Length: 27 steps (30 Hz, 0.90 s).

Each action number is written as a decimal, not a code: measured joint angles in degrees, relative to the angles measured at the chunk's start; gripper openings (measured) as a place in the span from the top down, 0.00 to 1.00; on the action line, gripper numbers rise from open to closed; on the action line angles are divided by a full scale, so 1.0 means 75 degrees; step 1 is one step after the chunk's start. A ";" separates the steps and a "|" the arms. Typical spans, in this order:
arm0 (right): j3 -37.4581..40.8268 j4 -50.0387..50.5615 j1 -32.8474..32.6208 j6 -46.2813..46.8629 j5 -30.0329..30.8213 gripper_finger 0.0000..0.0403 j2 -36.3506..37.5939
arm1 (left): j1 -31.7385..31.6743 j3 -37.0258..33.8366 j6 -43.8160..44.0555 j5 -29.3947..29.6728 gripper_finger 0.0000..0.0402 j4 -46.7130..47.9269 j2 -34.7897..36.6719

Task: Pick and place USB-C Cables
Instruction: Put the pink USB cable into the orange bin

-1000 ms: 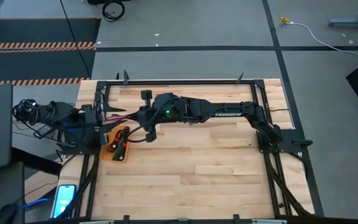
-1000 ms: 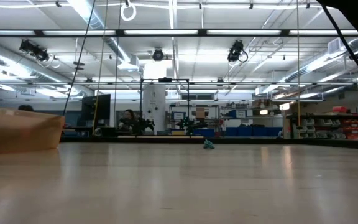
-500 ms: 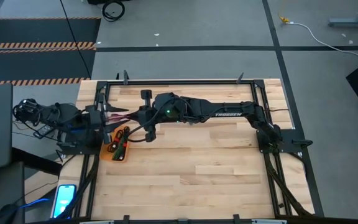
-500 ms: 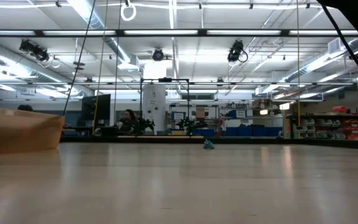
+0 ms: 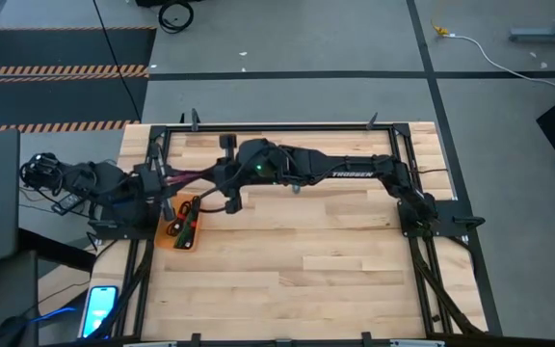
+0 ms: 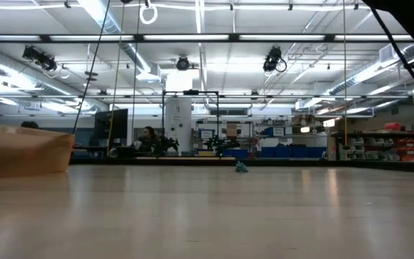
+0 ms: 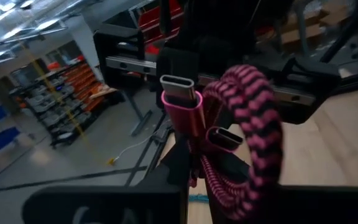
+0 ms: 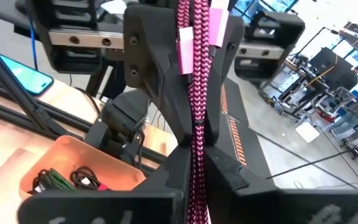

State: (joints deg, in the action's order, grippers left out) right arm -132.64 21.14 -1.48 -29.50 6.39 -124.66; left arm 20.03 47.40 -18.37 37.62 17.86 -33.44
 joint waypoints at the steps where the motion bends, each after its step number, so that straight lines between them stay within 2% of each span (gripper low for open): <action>1: 0.0000 0.0053 0.0029 0.0000 -0.0003 0.90 -0.0003 | 0.0000 0.0000 0.0011 0.0104 0.93 0.0038 -0.0010; 12: 0.0000 0.0211 0.0138 0.0596 -0.0418 0.89 -0.0006 | 0.0000 0.0000 0.0163 0.0202 0.93 0.0118 -0.0004; 18: 0.0000 0.0303 0.0109 0.0305 -0.0257 0.82 -0.0006 | -0.0003 0.0000 0.0163 0.0327 0.93 0.0150 0.0013; 21: -0.0009 0.0664 0.0100 0.0253 0.0272 0.75 0.0012 | 0.0035 -0.0003 0.0207 0.0785 0.93 0.0384 0.0055; 23: -0.0009 0.0956 0.0100 0.0209 0.0679 0.71 0.0023 | 0.0080 -0.0003 0.0515 0.1357 0.93 0.0720 0.0116; 25: -0.0006 0.1323 0.0096 0.0110 0.0989 0.67 0.0062 | 0.0087 -0.0003 0.0970 0.1959 0.93 0.1311 0.0171; 27: -0.0006 0.1568 0.0085 0.0021 0.1251 0.65 0.0096 | 0.0087 -0.0003 0.1639 0.2238 0.93 0.1947 0.0196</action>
State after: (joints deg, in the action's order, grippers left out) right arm -132.68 32.90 -0.84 -29.34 15.78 -123.94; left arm 20.69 47.37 -6.08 54.40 32.47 -31.97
